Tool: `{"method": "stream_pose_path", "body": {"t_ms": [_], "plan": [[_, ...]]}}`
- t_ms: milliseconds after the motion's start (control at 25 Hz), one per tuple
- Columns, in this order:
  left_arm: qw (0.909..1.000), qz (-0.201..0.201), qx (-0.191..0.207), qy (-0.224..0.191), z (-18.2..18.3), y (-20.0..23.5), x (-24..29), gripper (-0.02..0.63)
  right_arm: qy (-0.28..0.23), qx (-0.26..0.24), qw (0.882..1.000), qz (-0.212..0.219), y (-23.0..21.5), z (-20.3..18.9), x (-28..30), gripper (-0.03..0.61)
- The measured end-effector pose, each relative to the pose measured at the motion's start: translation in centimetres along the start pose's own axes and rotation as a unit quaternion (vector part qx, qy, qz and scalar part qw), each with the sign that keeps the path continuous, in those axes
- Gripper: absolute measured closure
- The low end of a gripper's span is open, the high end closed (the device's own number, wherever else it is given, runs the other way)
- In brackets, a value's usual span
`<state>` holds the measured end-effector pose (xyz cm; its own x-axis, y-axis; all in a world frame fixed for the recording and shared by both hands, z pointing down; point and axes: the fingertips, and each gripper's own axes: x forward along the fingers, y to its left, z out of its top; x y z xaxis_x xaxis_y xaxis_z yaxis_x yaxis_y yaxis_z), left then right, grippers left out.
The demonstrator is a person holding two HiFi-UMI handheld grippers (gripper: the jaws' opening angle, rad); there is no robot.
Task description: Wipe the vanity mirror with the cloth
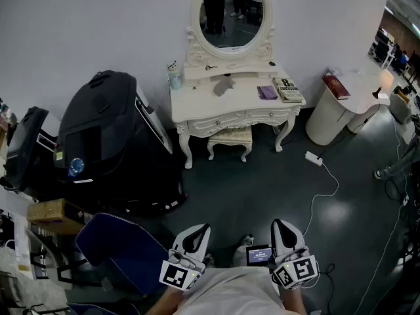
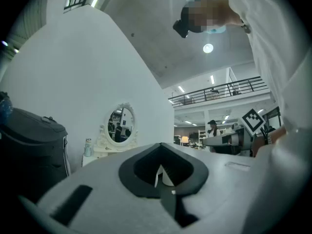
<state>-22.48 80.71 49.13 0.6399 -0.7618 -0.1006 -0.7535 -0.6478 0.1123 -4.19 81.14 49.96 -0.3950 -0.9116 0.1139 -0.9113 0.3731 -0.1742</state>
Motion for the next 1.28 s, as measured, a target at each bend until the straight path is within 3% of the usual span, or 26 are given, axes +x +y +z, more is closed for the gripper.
{"method": "stream_pose_path", "body": {"t_ms": [120, 320, 600, 920, 1080, 1280], "plan": [[0.9996, -0.022, 0.016, 0.007, -0.6, 0.6, -0.9, 0.607, -0.018, 0.003, 1.0, -0.009, 1.8, -0.3, -0.4, 0.571], [0.9978, -0.039, 0.03, -0.045, 1.5, -2.7, 0.4, 0.607, -0.022, 0.01, 1.0, -0.001, 0.7, -0.4, -2.4, 0.571], [0.999, 0.006, 0.034, -0.028, 0.0, -6.1, 3.0, 0.607, -0.03, -0.011, 0.999, 0.021, -3.6, 1.1, -4.3, 0.571], [0.9984, 0.019, 0.047, -0.027, -0.2, -10.3, 6.5, 0.607, -0.012, 0.021, 0.999, 0.028, -9.4, 0.7, -7.0, 0.571], [0.998, 0.031, 0.053, -0.014, -0.9, -11.0, 7.4, 0.607, -0.012, 0.008, 0.999, 0.037, -11.2, 1.0, -6.9, 0.571], [0.9978, 0.045, 0.048, -0.002, -1.4, -9.4, 8.8, 0.607, -0.012, 0.033, 0.999, 0.025, -13.6, 0.9, -5.8, 0.571]]}}
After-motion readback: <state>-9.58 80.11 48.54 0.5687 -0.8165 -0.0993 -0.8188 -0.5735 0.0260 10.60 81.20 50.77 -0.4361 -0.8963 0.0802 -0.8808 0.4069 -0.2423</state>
